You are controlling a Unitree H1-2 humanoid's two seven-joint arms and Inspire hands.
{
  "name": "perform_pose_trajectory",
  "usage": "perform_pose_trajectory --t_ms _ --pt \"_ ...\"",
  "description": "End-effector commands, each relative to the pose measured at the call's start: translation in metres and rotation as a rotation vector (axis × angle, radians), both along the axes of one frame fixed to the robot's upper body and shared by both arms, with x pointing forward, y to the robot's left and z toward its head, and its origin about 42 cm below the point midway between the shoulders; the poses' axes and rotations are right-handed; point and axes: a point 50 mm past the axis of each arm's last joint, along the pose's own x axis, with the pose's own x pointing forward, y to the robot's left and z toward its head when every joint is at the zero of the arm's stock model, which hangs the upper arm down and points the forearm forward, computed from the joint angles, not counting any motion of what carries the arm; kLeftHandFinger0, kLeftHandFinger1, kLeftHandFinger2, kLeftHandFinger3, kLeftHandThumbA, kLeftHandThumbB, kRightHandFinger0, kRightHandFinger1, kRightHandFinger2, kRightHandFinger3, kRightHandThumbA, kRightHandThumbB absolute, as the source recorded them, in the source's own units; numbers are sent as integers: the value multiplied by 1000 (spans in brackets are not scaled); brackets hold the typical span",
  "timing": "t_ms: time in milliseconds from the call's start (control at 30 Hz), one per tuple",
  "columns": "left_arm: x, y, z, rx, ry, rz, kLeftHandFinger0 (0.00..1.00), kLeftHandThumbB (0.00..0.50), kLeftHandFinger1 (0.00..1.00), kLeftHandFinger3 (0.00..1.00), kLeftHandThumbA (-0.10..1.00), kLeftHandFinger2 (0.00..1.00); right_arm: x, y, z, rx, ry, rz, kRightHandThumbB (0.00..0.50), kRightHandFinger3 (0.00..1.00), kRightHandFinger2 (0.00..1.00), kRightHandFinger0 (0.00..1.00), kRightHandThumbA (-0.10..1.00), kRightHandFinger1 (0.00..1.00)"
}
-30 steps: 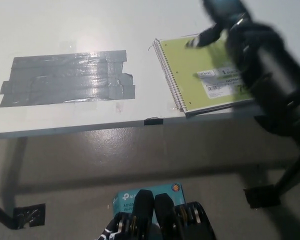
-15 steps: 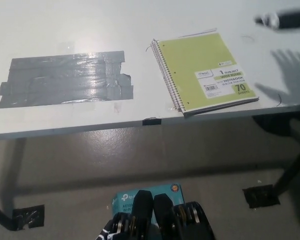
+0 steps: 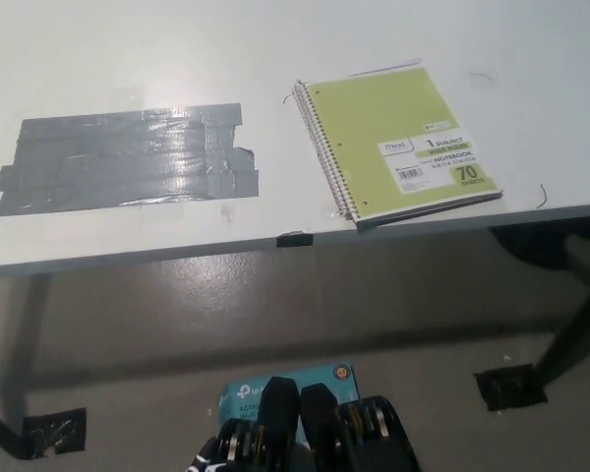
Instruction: The robot uses its right hand to align two notebooks stacked together until they are fully overlapped
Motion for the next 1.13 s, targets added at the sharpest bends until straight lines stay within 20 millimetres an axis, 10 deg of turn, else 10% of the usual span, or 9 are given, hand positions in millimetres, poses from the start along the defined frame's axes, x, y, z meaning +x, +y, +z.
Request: perform_pose_trajectory --t_ms 0,133,167,200,300,467,1100 --pt "-7 16 3 49 -51 7 208 500 273 812 1000 367 -75 -9 -30 135 -171 -47 259 1000 1000 1000 1000 1000" --pt "-3 22 6 62 -55 13 235 500 307 835 1000 417 -88 -23 -97 191 -53 -74 254 1000 1000 1000 1000 1000" --pt "-3 22 6 61 -54 14 246 500 321 839 1000 427 -87 -23 -97 190 -56 -72 197 1000 1000 1000 844 1000" --pt "-2 23 7 61 -55 15 251 500 324 840 1000 430 -98 -27 -110 194 69 -75 252 1000 1000 1000 1000 1000" --pt "-1 26 8 66 -50 29 248 490 309 849 1000 452 -100 -33 -113 220 148 -76 328 1000 1000 1000 1000 1000" --pt "-3 30 7 71 -42 39 250 462 308 889 1000 475 -97 -32 -123 176 228 -5 260 1000 1000 1000 1000 1000" --pt "-6 35 5 94 -17 26 562 475 504 979 1000 641 -86 -34 -136 136 322 154 322 1000 1000 1000 1000 1000"
